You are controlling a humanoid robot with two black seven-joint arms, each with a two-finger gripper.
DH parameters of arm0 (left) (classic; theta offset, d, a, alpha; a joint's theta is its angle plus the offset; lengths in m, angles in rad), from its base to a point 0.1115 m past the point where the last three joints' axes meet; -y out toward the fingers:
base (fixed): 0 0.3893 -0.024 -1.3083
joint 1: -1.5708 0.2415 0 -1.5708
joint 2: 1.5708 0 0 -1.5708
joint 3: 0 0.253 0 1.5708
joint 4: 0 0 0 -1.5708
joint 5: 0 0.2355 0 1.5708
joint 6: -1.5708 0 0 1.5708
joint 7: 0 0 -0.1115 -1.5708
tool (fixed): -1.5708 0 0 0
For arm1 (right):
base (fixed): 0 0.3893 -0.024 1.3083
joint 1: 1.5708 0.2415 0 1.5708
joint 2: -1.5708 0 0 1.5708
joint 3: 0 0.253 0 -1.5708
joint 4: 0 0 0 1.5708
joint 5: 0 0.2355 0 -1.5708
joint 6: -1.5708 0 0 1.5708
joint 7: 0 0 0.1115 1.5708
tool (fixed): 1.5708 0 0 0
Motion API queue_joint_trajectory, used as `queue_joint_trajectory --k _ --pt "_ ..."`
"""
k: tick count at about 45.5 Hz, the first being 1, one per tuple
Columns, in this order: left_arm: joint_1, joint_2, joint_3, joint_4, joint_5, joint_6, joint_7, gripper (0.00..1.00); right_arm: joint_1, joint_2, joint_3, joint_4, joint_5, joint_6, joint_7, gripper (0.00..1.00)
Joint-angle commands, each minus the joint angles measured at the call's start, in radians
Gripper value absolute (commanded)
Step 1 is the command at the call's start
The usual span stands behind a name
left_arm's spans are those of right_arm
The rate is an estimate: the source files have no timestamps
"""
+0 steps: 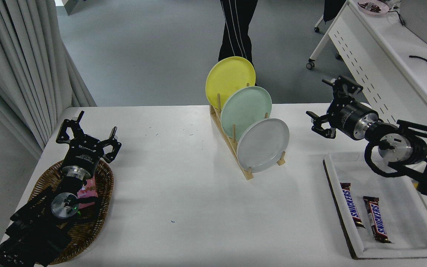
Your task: Place the plate on the table
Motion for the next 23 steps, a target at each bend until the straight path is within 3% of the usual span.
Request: queue_joint_trajectory --k 1,12,23 --pt "0.0 0.0 0.0 0.0 0.0 0.0 0.0 1.0 0.052 0.059 0.02 0.011 -0.039 -0.086 -0.22 1.0" --pt "0.0 0.0 0.0 0.0 0.0 0.0 0.0 1.0 0.044 0.153 0.055 0.003 -0.217 -0.083 -0.281 1.0" --pt "0.0 0.0 0.0 0.0 0.0 0.0 0.0 1.0 0.052 0.162 0.087 -0.008 -0.364 -0.079 -0.282 1.0"
